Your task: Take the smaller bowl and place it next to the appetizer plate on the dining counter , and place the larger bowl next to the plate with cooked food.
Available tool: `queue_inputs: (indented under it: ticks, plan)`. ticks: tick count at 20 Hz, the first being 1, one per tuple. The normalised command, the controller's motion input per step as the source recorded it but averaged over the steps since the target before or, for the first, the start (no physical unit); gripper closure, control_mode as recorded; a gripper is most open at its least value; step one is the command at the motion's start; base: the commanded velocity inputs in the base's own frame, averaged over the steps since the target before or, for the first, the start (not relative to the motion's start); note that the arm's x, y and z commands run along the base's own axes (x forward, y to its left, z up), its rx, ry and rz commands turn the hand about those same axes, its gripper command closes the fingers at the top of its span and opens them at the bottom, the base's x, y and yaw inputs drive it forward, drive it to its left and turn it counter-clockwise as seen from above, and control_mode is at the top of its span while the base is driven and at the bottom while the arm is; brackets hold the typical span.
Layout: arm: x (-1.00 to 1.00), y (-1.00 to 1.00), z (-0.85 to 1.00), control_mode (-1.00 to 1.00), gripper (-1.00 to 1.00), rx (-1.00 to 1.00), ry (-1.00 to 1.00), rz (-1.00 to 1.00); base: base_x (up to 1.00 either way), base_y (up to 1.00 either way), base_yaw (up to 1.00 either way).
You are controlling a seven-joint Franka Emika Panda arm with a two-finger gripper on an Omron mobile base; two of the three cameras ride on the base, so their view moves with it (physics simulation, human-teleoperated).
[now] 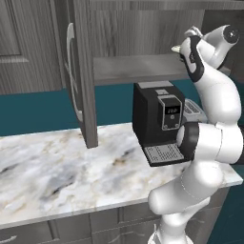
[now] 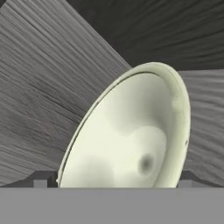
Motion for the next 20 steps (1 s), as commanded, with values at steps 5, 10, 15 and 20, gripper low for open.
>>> queue_inputs:
  ticks: [5,10,15,20]
  plan:
    - [0.03,-0.04,-0.22,-1.0,1.0,0.0,0.01,0.0,0.0,0.0,0.0]
    - [0.06,0.0,-0.4,-1.0,1.0,0.0,0.06,0.0,0.0,0.0,0.0]
    - [0.27,0.0,-0.16,-1.0,1.0,0.0,0.05,0.0,0.0,0.0,0.0]
    - [0.18,0.0,0.0,-1.0,1.0,0.0,0.0,0.0,0.0,0.0,0.0]
